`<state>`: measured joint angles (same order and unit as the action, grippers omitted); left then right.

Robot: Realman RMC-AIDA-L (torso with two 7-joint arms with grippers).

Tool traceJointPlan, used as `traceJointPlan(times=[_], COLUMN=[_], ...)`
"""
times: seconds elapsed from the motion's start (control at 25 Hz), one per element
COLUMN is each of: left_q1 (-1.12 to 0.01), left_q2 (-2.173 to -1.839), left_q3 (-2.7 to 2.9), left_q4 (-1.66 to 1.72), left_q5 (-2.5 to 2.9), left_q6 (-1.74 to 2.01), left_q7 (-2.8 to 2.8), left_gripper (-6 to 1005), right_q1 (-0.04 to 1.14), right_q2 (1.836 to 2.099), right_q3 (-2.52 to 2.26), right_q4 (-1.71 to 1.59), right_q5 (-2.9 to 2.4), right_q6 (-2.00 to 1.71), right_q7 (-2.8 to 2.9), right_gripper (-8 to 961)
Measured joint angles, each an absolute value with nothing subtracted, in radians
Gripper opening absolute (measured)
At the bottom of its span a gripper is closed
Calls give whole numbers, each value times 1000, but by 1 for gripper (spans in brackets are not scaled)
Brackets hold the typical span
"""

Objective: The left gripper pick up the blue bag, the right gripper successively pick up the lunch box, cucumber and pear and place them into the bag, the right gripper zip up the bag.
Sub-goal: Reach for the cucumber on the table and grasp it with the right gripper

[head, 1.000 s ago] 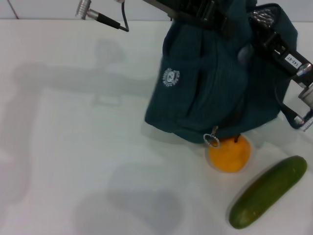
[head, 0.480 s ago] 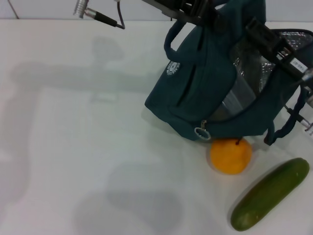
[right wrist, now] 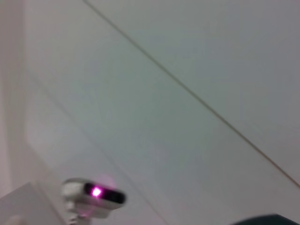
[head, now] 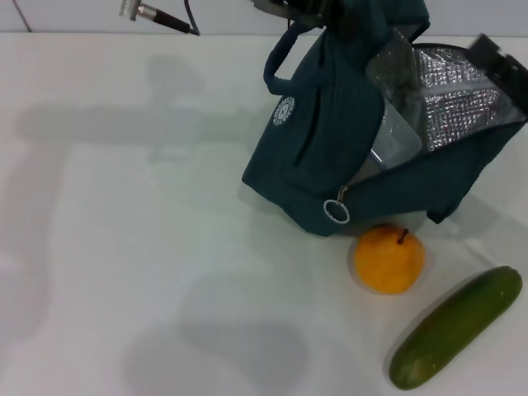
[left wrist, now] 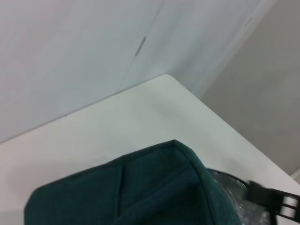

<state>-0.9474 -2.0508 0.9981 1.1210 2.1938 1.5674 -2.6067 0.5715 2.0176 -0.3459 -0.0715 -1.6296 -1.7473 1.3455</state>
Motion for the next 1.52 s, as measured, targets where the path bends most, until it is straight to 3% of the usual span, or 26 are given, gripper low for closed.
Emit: traceJointPlan(times=[0.52, 0.6, 0.84, 0.96, 1.04, 1.16, 1.28, 1.52], left_q1=[-947, -947, -943, -940, -940, -937, -934, -930], left_q2=[-2051, -2051, -2051, -2051, -2051, -2052, -2052, -2057], left_q3=[999, 999, 996, 995, 995, 995, 995, 948], left_q4=[1111, 1107, 1089, 1076, 1071, 1069, 1069, 1067], left_q5=[2215, 2215, 2215, 2211, 2208, 2207, 2206, 2205], left_q6=[1526, 1522, 1488, 1473, 1462, 1447, 1438, 1433], left_q7=[-2594, -2594, -2594, -2595, -2597, -2599, -2603, -2598], left_gripper=[36, 36, 36, 36, 36, 36, 36, 35], right_q1=[509, 508, 553, 628, 692, 801, 880, 971], right_q2=[2002, 1984, 1865, 1829, 1820, 1825, 1854, 1951], right_q3=[-448, -479, -685, -757, -814, -913, -1002, -1071], right_q4=[-476, -537, -787, -891, -925, -949, -989, -1045], right_q5=[-1632, -1632, -1674, -1790, -1880, -2008, -2118, -2311], right_q6=[-2094, -2095, -2092, -2101, -2113, -2120, -2115, -2110], right_q7=[1172, 1206, 1481, 1621, 1695, 1781, 1844, 1880], right_gripper=[721, 720, 720, 719, 720, 722, 723, 727])
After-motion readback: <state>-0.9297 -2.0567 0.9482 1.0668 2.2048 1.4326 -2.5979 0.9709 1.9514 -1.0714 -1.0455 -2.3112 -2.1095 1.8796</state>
